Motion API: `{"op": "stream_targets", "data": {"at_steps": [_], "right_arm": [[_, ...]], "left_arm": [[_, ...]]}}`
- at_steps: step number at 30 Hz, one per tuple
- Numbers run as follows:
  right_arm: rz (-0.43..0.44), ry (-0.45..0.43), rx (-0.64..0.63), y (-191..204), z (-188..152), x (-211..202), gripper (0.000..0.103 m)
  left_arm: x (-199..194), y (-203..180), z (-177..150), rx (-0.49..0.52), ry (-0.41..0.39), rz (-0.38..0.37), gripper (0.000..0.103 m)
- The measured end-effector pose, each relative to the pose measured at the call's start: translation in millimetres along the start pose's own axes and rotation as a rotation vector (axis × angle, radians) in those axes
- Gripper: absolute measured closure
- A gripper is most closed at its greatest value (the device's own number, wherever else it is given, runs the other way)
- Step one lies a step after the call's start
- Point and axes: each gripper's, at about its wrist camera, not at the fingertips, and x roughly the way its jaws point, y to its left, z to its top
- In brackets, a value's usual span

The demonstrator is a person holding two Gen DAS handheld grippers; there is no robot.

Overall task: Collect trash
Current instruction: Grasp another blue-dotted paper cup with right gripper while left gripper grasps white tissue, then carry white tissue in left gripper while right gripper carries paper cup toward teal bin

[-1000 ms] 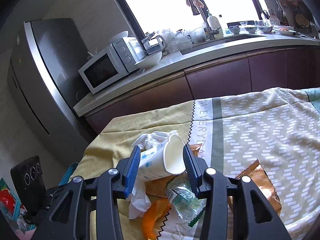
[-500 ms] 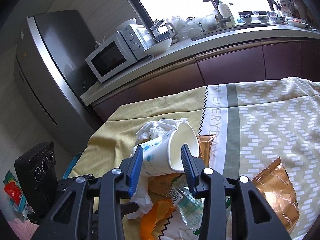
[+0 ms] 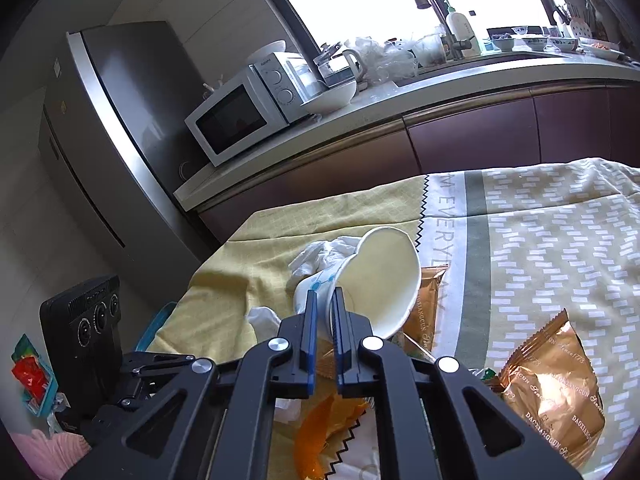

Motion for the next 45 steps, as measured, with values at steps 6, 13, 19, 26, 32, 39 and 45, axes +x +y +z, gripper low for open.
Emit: {"op": "stream_targets", "data": {"at_steps": [6,13,19,26,32,39,45], "right_arm": [[0.017,-0.025,-0.01,10.3,2.5,-7.8,0.1],[0.048,-0.046,-0.032,26.8,2.9,-17.2,0.1],[0.083,-0.045,-0.049,44.8,-0.1,-15.2,0.1],[0.126,-0.028,-0.069,66.7,-5.7,-7.6,0.1],[0.173,-0.002,-0.098,92.1,-9.0,4.8,0.1],[0.228,0.022,-0.129,123.1,-11.6,19.8,0.1],[0.277,0.049,-0.158,147.9,-13.3,32.8,0.1]], "left_arm": [[-26.3,7.4,-5.6,-0.018,-0.044,0.024,0.095],[-60.3,20.7,-16.5,-0.048,-0.092,0.058,0.095],[-90.3,35.0,-27.7,-0.074,-0.133,0.096,0.095],[-126.4,52.4,-42.1,-0.099,-0.178,0.15,0.095],[-153.6,73.4,-56.5,-0.14,-0.208,0.196,0.095],[-179.7,94.9,-69.1,-0.183,-0.24,0.24,0.095],[-201.5,109.5,-82.2,-0.212,-0.265,0.283,0.095]]}}
